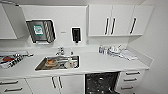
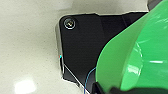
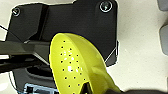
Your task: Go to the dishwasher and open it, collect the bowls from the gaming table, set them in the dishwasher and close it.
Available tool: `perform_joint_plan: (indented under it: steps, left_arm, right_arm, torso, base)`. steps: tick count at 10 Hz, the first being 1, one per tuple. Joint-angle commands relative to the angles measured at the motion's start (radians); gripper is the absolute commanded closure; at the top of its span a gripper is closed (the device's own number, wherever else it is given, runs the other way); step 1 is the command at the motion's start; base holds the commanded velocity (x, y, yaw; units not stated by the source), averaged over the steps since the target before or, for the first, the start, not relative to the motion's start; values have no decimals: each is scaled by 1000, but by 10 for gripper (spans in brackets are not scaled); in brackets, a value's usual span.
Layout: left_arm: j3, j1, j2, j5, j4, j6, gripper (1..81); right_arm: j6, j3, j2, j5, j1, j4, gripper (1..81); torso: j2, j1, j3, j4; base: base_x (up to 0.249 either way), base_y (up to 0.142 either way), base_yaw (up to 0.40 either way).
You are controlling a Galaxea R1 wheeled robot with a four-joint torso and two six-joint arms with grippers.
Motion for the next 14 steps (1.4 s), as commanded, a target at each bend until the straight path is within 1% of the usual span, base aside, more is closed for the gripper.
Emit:
perform_joint_plan:
  steps: [1,3,8,10,14]
  left_arm:
    - [-4,-39,3,38,21,3,811]
    - [-4,-37,12,36,27,2,811]
    - [-4,-37,8,36,27,3,811]
    - [-4,-37,8,36,40,3,811]
    - [-4,-33,-9,35,40,1,811]
  right_arm:
    - [6,1,-7,-45,24,7,811]
    - [4,1,-7,-45,18,5,811]
    - [3,1,-4,-45,17,5,811]
    - [3,-2,-4,-45,18,5,811]
    - [3,-5,-15,-45,21,2,811]
  torso:
    - [0,0,0,0]
    - [0,0,0,0]
    - [0,0,0,0]
    - [0,0,0,0]
    - [0,1,0,0]
  base:
    - [116,0,0]
    - [116,0,0]
    - [116,0,0]
    - [109,0,0]
    - [18,0,0]
